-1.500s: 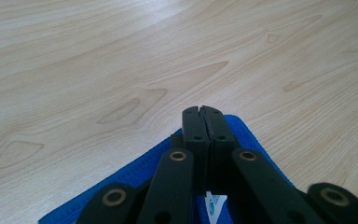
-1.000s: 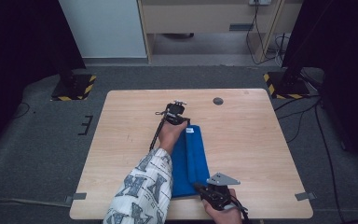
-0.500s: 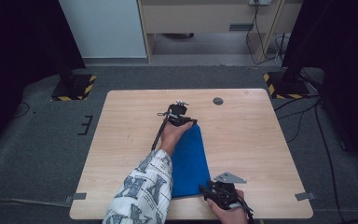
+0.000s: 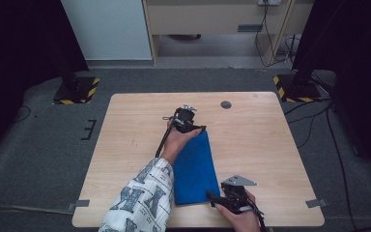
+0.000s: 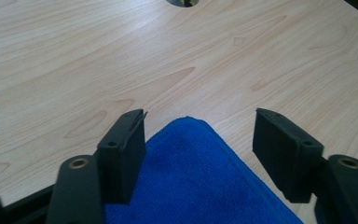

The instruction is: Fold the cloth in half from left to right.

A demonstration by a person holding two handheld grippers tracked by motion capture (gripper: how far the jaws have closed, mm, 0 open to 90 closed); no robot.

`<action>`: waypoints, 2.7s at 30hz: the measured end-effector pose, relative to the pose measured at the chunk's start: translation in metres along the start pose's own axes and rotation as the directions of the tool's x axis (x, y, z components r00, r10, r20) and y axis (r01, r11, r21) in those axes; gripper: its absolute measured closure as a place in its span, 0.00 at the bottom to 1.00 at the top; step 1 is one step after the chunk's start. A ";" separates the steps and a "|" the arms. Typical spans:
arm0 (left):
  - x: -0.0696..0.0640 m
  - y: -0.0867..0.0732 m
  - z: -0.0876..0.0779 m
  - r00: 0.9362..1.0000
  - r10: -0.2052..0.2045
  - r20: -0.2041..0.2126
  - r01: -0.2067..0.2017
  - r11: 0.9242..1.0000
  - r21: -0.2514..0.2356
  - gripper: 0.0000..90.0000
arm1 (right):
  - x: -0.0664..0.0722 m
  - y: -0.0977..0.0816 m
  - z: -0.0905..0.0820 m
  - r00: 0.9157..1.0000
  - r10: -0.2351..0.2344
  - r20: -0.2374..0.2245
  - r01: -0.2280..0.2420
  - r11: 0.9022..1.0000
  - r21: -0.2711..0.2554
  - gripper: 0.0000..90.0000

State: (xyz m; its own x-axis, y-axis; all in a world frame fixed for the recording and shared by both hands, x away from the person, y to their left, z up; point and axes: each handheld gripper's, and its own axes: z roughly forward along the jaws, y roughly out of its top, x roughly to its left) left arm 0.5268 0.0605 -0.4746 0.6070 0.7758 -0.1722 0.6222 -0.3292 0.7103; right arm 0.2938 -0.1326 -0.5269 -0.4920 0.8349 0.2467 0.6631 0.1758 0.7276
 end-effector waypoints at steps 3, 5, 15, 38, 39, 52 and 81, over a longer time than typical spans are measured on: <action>-0.001 -0.001 -0.003 1.000 0.015 0.000 -0.015 1.000 0.006 0.31 | -0.003 0.004 0.002 1.000 0.000 -0.004 0.000 1.000 0.002 0.26; 0.000 -0.002 -0.006 1.000 0.020 0.000 -0.020 1.000 0.003 0.29 | -0.005 0.007 0.004 1.000 -0.009 0.000 0.009 1.000 -0.003 0.24; -0.001 -0.006 -0.023 0.999 0.049 0.001 -0.049 0.999 0.014 0.17 | -0.008 0.025 0.017 0.999 -0.049 -0.003 0.049 0.999 -0.001 0.15; 0.043 -0.028 -0.047 0.998 0.048 -0.040 -0.047 0.999 0.007 0.12 | -0.058 0.100 0.065 0.988 -0.152 0.029 0.152 0.988 0.013 0.31; 0.045 -0.032 -0.046 0.998 0.042 -0.048 -0.042 0.999 0.007 0.12 | -0.060 0.103 0.067 0.988 -0.151 0.031 0.151 0.988 0.014 0.32; 0.060 -0.056 -0.032 0.994 0.041 -0.097 -0.036 0.998 0.058 0.13 | -0.088 0.138 0.102 0.998 -0.065 0.013 0.065 0.998 -0.001 0.34; 0.079 -0.065 -0.014 0.993 -0.007 -0.115 0.015 0.998 0.067 0.25 | -0.085 0.169 0.160 0.995 -0.081 0.053 0.076 0.993 0.088 0.49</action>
State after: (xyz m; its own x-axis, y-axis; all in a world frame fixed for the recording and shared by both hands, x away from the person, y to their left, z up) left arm 0.5272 0.1505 -0.5252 0.5413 0.8351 -0.0976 0.6633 -0.3528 0.6600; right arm 0.5379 -0.0900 -0.5274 -0.5139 0.8441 0.1528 0.6706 0.2842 0.6852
